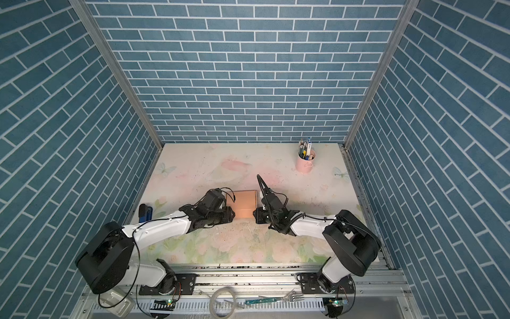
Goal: Fold the paper box
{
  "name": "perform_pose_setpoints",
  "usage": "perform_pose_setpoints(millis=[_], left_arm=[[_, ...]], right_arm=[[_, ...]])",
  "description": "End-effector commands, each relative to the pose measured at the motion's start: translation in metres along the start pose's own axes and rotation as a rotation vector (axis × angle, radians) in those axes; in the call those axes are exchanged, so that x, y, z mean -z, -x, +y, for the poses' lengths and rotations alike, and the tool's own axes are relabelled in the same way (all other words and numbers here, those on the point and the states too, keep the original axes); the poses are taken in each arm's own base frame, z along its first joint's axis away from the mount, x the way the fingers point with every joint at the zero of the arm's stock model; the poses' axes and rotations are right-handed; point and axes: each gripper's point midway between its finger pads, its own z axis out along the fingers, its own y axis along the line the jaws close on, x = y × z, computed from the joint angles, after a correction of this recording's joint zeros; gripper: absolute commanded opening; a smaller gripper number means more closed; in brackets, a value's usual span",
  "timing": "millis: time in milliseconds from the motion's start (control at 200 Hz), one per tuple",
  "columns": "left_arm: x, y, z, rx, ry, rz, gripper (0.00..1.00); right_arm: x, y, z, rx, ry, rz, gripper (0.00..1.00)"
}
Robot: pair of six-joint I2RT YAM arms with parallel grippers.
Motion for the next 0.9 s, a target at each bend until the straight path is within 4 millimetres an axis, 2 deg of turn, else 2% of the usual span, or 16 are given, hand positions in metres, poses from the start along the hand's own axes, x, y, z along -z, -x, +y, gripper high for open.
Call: perform_pose_setpoints(millis=[0, 470, 895], left_arm=[[-0.005, -0.008, 0.004, -0.017, 0.011, 0.016, 0.54], [-0.014, -0.011, 0.009, -0.019, 0.025, 0.035, 0.54], [-0.013, -0.008, 0.015, -0.012, 0.027, 0.040, 0.54]], right_arm=[[-0.004, 0.000, 0.001, 0.018, 0.001, -0.011, 0.23], [-0.017, -0.002, -0.009, 0.056, -0.028, -0.026, 0.22], [-0.021, 0.008, -0.021, 0.076, -0.056, -0.038, 0.25]])
